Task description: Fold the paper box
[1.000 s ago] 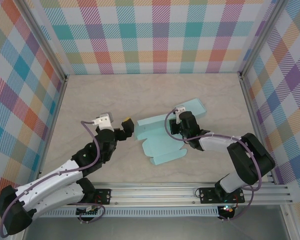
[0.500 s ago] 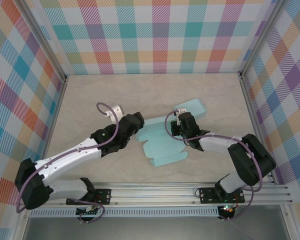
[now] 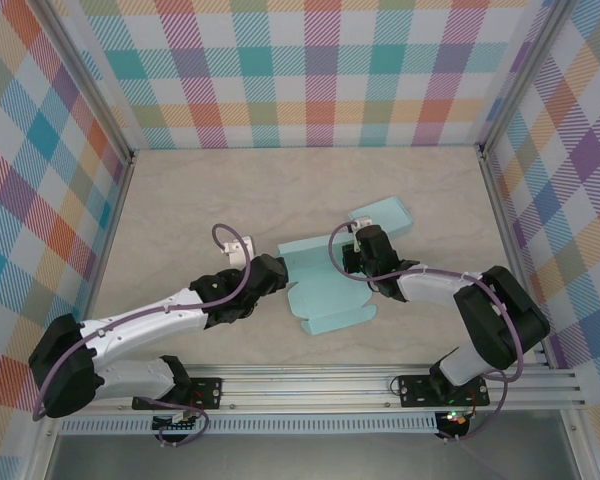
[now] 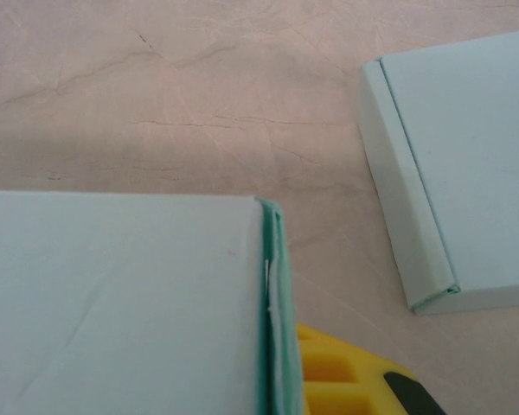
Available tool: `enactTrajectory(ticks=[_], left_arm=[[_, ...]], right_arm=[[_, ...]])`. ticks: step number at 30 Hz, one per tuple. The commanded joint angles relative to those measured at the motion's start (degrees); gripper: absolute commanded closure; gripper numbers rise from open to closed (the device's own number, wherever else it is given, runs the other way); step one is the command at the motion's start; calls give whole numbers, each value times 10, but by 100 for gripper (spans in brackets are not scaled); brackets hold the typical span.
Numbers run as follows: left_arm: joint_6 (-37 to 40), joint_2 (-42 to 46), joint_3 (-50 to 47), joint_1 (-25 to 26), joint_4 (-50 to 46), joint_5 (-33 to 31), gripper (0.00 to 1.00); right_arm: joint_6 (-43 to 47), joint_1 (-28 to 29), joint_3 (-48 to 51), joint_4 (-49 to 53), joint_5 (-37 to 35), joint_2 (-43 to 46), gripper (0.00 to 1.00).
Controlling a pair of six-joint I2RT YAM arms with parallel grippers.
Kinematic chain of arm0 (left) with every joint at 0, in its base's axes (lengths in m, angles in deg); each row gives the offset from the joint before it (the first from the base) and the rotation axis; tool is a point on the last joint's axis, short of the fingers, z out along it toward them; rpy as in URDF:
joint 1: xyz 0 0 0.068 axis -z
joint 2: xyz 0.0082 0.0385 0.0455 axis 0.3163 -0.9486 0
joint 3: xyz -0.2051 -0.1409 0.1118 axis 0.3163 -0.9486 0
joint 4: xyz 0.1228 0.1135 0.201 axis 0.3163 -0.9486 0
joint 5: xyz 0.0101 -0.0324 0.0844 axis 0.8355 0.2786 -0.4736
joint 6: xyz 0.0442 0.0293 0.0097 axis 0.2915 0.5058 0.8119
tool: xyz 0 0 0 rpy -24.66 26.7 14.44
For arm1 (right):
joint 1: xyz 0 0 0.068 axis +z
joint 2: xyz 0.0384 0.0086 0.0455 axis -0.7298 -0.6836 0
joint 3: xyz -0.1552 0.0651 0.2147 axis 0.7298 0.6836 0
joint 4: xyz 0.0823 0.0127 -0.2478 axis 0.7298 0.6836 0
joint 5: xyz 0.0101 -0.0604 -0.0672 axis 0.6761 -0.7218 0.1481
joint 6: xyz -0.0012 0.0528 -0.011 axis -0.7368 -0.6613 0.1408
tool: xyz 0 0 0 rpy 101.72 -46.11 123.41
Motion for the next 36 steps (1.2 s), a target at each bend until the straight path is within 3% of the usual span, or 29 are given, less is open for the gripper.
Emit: enactTrajectory(ticks=[1, 7, 12, 17, 21, 31, 36], left_arm=[[-15, -13, -6, 4, -5, -32, 0], [-48, -30, -10, -12, -6, -82, 1], [-53, -21, -27, -47, 19, -75, 1], [-31, 2, -60, -88, 121, 15, 2], [-24, 29, -77, -91, 172, 74, 1], [-56, 204, -148, -90, 152, 74, 0], [-29, 189, -120, -89, 146, 112, 0]], right_arm=[[-16, 5, -15, 1, 10, 9, 100], [-15, 6, -8, -5, 19, 19, 100], [-14, 6, -2, -15, 34, 20, 100], [-12, 7, -2, -22, 45, 9, 100], [-11, 8, -10, -15, 37, -2, 100], [-14, 9, -14, -9, 31, -4, 100], [-14, 10, -16, -5, 32, -2, 100]])
